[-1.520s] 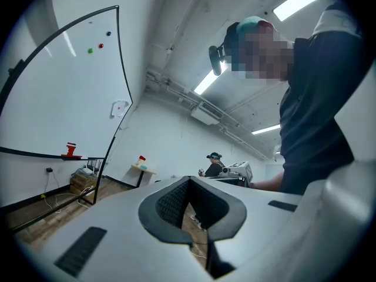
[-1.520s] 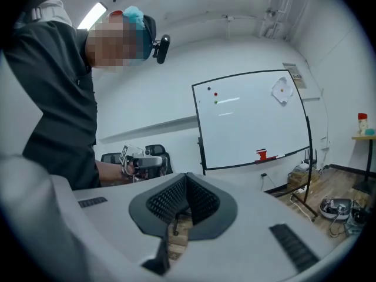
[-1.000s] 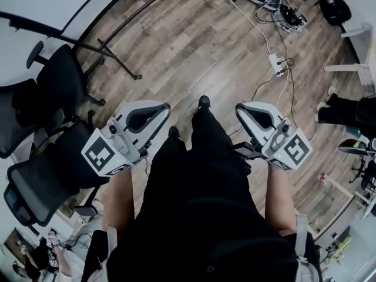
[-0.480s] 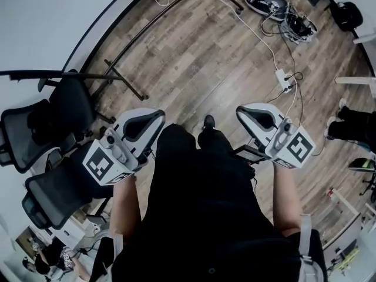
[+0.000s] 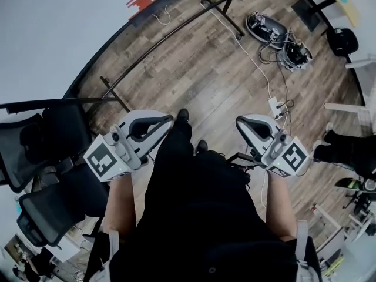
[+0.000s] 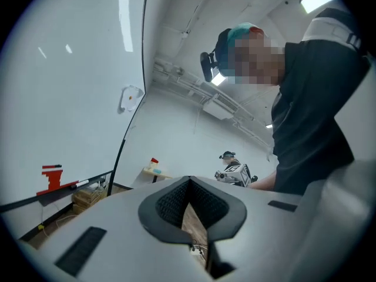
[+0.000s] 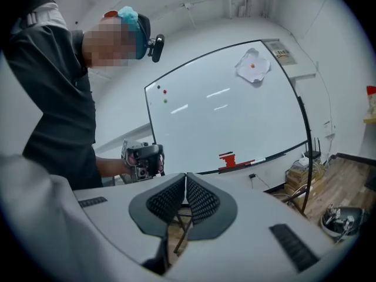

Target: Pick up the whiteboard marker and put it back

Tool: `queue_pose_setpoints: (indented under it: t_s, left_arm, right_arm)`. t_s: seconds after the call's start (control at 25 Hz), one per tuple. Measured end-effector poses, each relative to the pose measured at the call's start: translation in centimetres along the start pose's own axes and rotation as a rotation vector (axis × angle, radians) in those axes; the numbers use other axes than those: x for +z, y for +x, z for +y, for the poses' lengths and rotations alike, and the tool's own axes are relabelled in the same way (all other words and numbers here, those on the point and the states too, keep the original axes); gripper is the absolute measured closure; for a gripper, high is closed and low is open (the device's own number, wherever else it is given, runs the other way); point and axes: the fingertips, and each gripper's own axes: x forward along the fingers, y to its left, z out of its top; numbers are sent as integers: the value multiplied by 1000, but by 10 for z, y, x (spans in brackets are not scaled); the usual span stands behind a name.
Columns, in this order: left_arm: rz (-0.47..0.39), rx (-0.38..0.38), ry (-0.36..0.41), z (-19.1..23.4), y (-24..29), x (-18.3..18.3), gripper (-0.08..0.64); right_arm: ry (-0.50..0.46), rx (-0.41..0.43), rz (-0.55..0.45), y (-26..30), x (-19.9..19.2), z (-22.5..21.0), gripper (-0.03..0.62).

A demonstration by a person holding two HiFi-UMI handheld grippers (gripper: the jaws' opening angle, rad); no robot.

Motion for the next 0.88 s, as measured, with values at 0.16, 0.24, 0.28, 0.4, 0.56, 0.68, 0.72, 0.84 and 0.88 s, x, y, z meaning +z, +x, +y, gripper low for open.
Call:
queue_pose_setpoints:
  t_s: [0.16,0.24,0.28,0.4,0.56,0.68,0.72,0.84,0.88]
  left_arm:
    - [-43,-43,-7,50,-3,23,548]
    - [-59,-59,-22,69,-1,28,548]
    - [-59,-70,-27,77,1,29,548]
    - [-55,-91,-36,95,8,28,548]
    - [-43,-77,-52,121,33,26,548]
    - [-26,-54,-52,137,60,26,548]
    - [-19,-46,-54,144,70,25,548]
    - [13,-16,-61,166,106,21,548]
    - [23,-5,-62,173,120,22,548]
  right_arm:
    - [-68,-3,52,49,36,-23,572]
    - [-80,-25,47,62,52,-35,572]
    - [-83,-36,44,67,57,-40,572]
    - [-83,-54,56,77,59,-52,572]
    - [-71,-68,44,79,61,-79,572]
    - [-58,-56,20,80,64,-108,572]
    - [-55,-47,15,80,66,-120,572]
    - [-55,-4,-7,84,73,-159,572]
    - [-57,13,-17,84,78,-174,572]
